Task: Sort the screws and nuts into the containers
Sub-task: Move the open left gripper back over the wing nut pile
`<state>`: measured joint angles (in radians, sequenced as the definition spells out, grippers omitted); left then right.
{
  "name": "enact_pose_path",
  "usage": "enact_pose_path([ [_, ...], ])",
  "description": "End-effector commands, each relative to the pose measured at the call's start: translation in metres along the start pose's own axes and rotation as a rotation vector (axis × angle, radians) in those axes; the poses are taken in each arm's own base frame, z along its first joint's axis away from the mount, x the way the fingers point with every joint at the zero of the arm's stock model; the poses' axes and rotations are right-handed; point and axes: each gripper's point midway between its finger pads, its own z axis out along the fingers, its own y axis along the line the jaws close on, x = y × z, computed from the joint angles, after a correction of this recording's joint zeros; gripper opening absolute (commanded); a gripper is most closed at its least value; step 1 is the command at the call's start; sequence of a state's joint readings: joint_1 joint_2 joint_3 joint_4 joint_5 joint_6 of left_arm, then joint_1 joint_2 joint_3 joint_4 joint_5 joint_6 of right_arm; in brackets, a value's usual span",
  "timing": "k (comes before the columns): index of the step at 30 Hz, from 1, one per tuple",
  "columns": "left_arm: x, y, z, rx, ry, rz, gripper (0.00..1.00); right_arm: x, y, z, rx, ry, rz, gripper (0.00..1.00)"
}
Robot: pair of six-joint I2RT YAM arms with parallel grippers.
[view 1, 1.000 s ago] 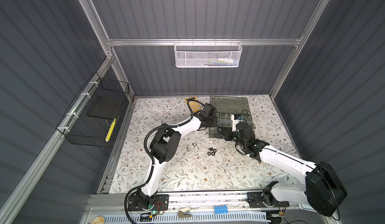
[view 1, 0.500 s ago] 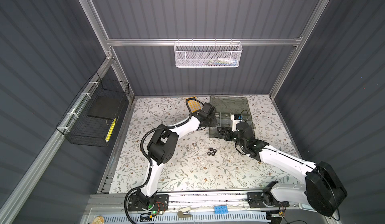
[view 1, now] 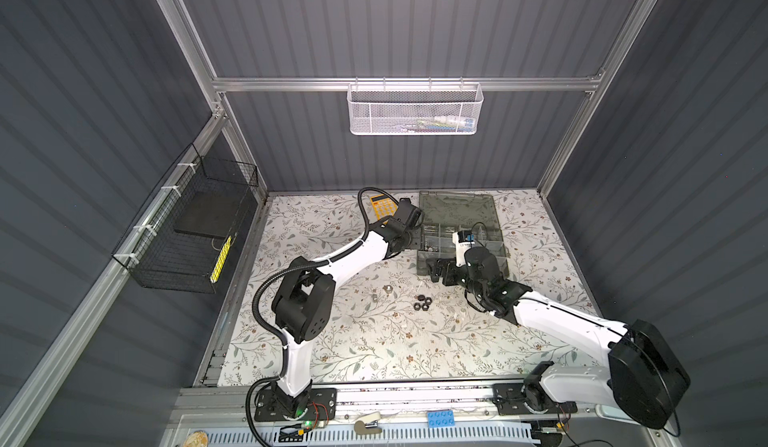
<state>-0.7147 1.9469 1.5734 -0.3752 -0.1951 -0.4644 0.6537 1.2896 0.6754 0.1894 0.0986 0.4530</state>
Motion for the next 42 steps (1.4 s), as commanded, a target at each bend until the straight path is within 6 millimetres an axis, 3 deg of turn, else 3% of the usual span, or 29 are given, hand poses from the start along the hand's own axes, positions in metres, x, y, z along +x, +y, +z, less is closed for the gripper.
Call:
enact_pose_path([
  [1, 0.002, 0.019, -0.018, -0.075, -0.012, 0.027, 0.80, -0.005, 0.020, 0.004, -0.022, -0.009, -0.091, 0.99],
  [6, 0.005, 0.052, -0.034, -0.160, -0.022, 0.013, 0.99, 0.005, 0.038, 0.011, -0.061, 0.018, -0.136, 0.99],
  [13, 0.023, 0.119, -0.052, -0.270, 0.012, -0.076, 1.00, 0.016, 0.058, 0.019, -0.092, 0.052, -0.195, 0.99],
  [18, 0.039, 0.171, -0.065, -0.449, 0.015, -0.144, 1.00, 0.025, 0.068, 0.025, -0.103, 0.090, -0.243, 0.99],
  [24, 0.059, 0.190, -0.060, -0.474, 0.067, -0.170, 1.00, 0.034, 0.077, 0.032, -0.118, 0.132, -0.273, 0.99],
  [30, 0.079, 0.222, -0.047, -0.398, 0.102, -0.351, 0.99, 0.048, 0.083, 0.041, -0.117, 0.203, -0.300, 0.99],
  [42, 0.091, 0.238, -0.028, -0.324, 0.119, -0.435, 0.87, 0.056, 0.088, 0.047, -0.119, 0.246, -0.324, 0.99],
])
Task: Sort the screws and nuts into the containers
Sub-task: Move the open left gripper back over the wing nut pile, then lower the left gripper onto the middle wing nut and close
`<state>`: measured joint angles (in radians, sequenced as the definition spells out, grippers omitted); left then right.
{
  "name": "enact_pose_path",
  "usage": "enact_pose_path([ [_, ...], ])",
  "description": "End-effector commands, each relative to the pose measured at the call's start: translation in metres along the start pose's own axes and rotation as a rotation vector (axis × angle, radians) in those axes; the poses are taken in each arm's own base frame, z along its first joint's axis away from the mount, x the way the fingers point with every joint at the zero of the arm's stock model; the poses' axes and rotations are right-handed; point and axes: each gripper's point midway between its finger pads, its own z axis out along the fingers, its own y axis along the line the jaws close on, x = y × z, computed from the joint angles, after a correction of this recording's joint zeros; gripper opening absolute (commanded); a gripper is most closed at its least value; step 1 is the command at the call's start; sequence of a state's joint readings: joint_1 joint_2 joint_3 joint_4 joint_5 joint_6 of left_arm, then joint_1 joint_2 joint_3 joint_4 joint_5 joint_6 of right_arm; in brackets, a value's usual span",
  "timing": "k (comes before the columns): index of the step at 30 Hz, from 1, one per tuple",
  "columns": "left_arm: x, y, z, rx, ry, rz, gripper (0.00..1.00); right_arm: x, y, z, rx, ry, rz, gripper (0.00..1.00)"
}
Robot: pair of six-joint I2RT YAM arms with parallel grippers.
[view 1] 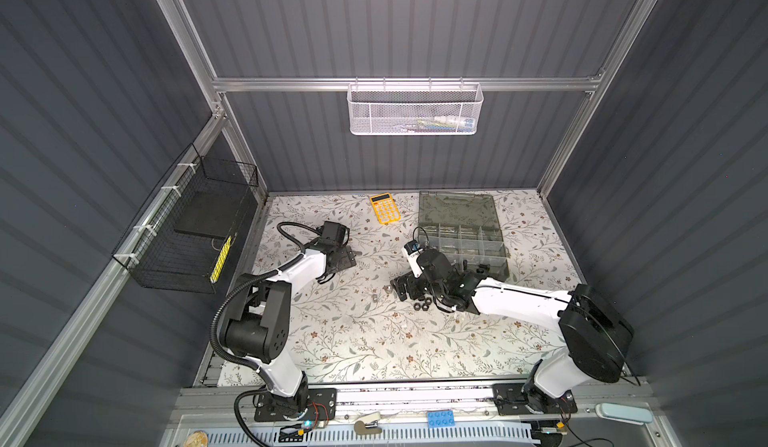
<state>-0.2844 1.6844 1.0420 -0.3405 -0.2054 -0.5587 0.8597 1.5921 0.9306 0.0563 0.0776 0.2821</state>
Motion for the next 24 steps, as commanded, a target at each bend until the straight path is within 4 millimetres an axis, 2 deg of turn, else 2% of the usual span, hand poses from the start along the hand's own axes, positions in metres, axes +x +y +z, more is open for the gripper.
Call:
enact_pose_path([
  [1, 0.001, -0.003, 0.008, 0.044, 0.018, -0.030, 0.87, 0.000, 0.004, 0.002, -0.001, 0.020, -0.020, 0.99],
  [15, 0.004, -0.001, 0.021, 0.094, 0.056, -0.066, 0.80, 0.002, 0.006, 0.005, -0.005, 0.028, -0.024, 0.99],
  [24, 0.005, -0.001, 0.022, 0.095, 0.060, -0.064, 0.76, 0.002, 0.007, 0.005, -0.003, 0.028, -0.025, 0.99],
])
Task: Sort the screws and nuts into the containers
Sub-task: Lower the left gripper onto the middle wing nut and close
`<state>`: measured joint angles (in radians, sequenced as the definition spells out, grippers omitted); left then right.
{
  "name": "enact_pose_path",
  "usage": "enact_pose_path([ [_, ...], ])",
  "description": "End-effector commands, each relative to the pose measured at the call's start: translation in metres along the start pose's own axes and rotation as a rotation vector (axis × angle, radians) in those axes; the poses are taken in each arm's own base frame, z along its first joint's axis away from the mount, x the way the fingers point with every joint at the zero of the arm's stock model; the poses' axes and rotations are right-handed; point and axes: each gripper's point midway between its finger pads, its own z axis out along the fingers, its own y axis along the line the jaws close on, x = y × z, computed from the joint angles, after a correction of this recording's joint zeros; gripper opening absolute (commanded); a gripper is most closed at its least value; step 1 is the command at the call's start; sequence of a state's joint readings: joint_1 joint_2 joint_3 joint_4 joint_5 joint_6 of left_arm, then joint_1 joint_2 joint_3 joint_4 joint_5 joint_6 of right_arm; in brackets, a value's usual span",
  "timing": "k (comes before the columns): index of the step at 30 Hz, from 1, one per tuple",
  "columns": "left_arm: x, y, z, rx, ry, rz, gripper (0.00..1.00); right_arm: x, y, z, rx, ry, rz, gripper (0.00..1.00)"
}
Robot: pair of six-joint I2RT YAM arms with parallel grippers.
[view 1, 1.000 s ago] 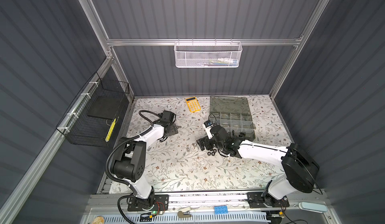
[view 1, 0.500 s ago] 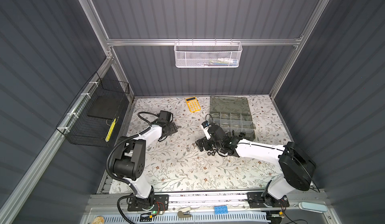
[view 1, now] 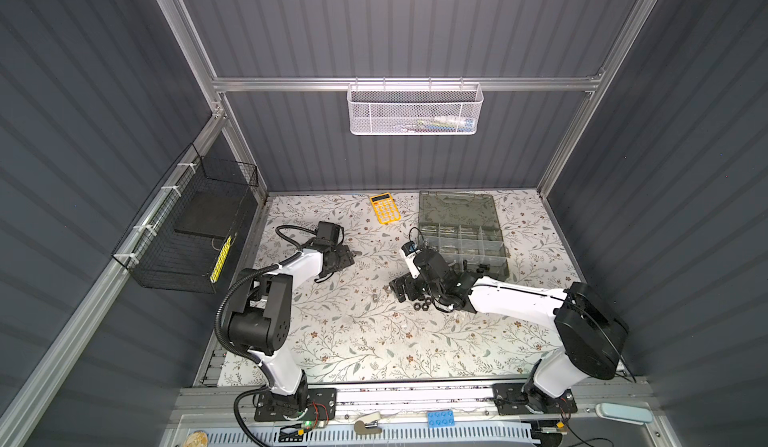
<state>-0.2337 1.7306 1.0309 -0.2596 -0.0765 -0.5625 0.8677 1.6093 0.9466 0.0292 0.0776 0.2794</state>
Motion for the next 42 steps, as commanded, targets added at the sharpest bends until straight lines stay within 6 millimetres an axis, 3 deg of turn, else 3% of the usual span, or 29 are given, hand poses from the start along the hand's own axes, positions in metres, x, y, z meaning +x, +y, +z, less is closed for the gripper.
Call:
enact_pose_path([
  [1, 0.005, 0.005, 0.005, -0.002, 0.020, -0.016, 0.76, -0.003, 0.004, 0.001, -0.005, 0.001, -0.015, 0.99],
  [17, 0.007, 0.007, 0.009, -0.007, 0.030, -0.008, 0.64, -0.004, 0.003, 0.001, 0.000, -0.002, -0.015, 0.99],
  [27, -0.001, 0.000, 0.022, 0.005, 0.042, -0.004, 0.47, -0.004, 0.004, 0.001, 0.000, -0.003, -0.016, 0.99],
  [42, 0.005, 0.002, 0.031, -0.001, 0.069, 0.015, 0.20, -0.004, 0.004, 0.001, -0.001, -0.004, -0.012, 0.99],
])
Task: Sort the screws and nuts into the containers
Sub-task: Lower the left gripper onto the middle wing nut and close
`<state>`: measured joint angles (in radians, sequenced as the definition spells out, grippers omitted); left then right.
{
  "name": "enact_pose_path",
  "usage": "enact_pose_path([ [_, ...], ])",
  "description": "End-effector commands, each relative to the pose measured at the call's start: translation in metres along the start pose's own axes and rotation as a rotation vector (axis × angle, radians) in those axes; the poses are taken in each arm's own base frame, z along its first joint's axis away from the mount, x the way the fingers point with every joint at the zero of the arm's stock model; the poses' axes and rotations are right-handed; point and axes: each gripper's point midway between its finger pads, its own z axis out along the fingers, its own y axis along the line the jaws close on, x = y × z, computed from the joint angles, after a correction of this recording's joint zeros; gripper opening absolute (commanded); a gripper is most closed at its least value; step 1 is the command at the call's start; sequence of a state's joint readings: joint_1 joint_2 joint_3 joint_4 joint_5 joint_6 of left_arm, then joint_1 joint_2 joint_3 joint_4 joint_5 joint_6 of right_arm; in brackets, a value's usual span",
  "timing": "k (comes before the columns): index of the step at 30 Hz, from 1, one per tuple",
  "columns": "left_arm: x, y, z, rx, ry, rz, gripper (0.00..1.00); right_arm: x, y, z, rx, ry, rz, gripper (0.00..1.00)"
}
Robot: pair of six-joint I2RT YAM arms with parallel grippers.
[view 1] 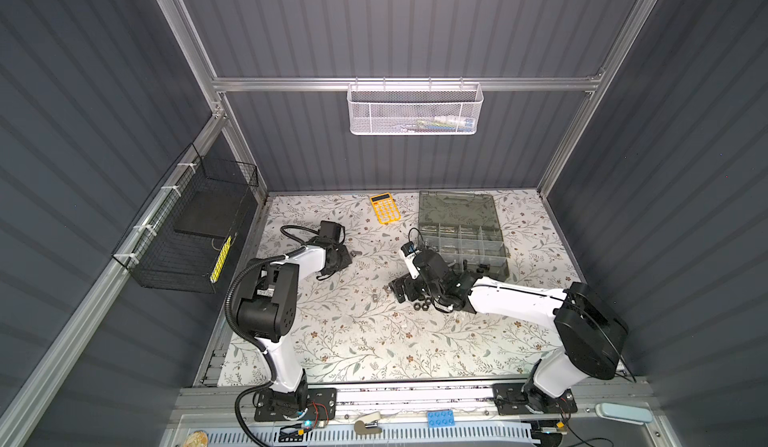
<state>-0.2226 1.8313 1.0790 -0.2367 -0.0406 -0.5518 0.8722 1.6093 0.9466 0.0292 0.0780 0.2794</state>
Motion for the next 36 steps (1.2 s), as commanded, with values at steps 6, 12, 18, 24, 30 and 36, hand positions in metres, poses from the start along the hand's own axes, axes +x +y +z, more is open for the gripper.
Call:
enact_pose_path([
  [6, 0.003, 0.004, 0.003, -0.011, 0.023, 0.019, 0.12, -0.005, 0.002, 0.002, 0.002, -0.005, -0.008, 0.99],
  [12, 0.000, 0.002, -0.005, 0.000, 0.007, 0.023, 0.10, -0.004, 0.002, 0.002, 0.004, -0.004, -0.005, 0.99],
  [18, 0.000, -0.004, -0.011, 0.030, 0.003, 0.022, 0.09, -0.004, 0.002, 0.001, 0.004, -0.005, -0.003, 0.99],
  [24, -0.001, -0.008, -0.017, 0.057, -0.003, 0.018, 0.09, -0.005, 0.001, 0.000, 0.008, -0.009, -0.001, 0.99],
  [30, -0.001, -0.016, -0.023, 0.091, -0.008, 0.014, 0.09, -0.007, -0.001, -0.001, 0.019, -0.019, 0.001, 0.99],
  [36, -0.003, -0.029, -0.031, 0.116, -0.019, 0.028, 0.09, -0.008, -0.005, -0.003, 0.037, -0.028, 0.005, 0.99],
])
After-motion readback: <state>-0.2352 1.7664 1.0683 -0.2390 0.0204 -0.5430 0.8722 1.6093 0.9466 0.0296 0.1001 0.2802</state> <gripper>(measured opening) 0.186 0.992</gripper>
